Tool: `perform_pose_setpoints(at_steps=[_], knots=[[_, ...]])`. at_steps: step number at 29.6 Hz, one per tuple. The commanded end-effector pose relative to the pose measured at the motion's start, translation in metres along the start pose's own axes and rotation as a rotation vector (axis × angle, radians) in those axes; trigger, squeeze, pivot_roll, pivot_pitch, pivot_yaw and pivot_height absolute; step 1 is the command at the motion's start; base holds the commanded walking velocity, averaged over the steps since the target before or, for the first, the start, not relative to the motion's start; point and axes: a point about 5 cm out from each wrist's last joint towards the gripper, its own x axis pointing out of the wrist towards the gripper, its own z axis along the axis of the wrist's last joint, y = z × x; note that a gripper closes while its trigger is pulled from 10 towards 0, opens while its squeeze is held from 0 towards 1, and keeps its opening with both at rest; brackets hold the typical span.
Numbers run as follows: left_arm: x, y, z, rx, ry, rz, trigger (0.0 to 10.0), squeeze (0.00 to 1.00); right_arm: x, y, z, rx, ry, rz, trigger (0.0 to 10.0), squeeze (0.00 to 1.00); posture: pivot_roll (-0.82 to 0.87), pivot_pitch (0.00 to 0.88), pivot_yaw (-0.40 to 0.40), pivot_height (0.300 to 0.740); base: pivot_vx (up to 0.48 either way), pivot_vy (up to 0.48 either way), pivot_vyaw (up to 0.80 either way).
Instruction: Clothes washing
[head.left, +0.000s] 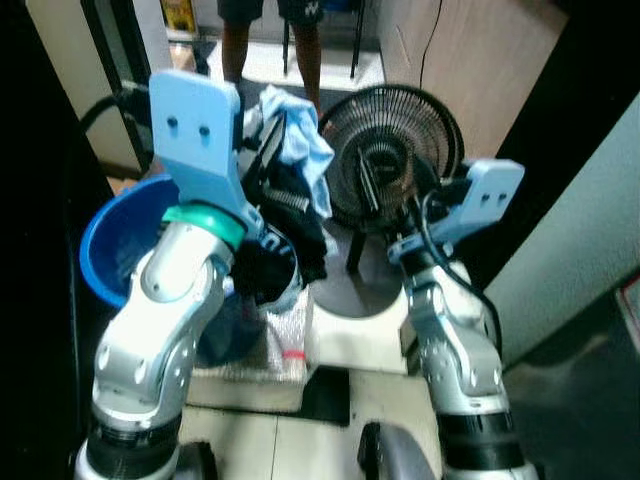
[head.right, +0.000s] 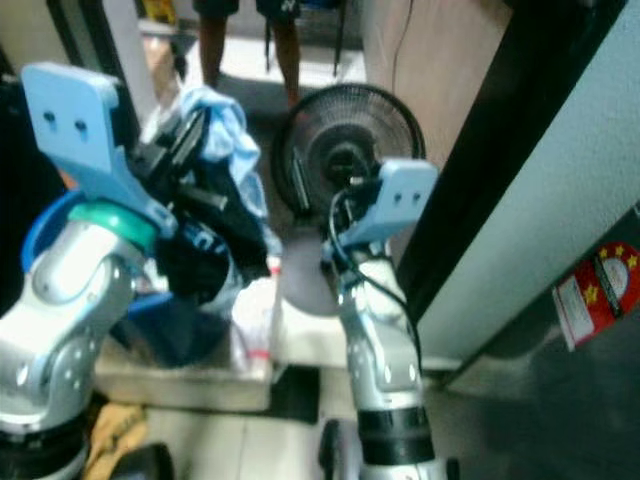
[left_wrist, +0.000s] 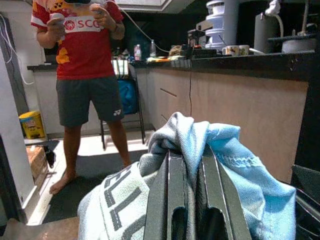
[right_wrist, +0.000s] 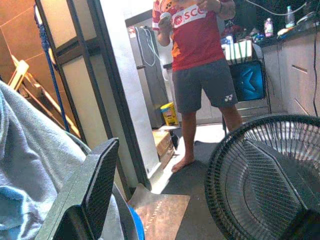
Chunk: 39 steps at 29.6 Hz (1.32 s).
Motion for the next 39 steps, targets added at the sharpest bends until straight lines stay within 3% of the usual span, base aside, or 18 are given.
perform_pose_setpoints(at_steps=[1,22,35,39], knots=[[-0.001,0.000,-0.001,0.006,0.002,-0.004,10.0,0.00,-0.002,-0.001,0.000,0.004,0.005,-0.004,10.0,0.00,0.08,0.102,-0.031,0.638,0.000,0.000,0.00],[-0.008,0.007,-0.020,0.027,0.072,0.026,10.0,0.00,-0.004,-0.002,-0.003,-0.007,0.019,-0.003,10.0,0.00,0.08,0.090,-0.030,0.738,0.000,0.000,0.00],[-0.026,0.026,-0.049,0.057,0.185,0.097,10.0,0.00,-0.018,-0.017,-0.020,-0.040,0.091,-0.056,10.0,0.00,0.08,0.043,-0.023,0.740,0.000,0.000,0.00],[-0.025,0.035,-0.049,0.058,0.181,0.132,10.0,0.00,-0.018,-0.021,-0.021,-0.011,0.094,-0.094,10.0,0.00,0.09,0.021,-0.021,0.740,0.000,0.000,-0.80]])
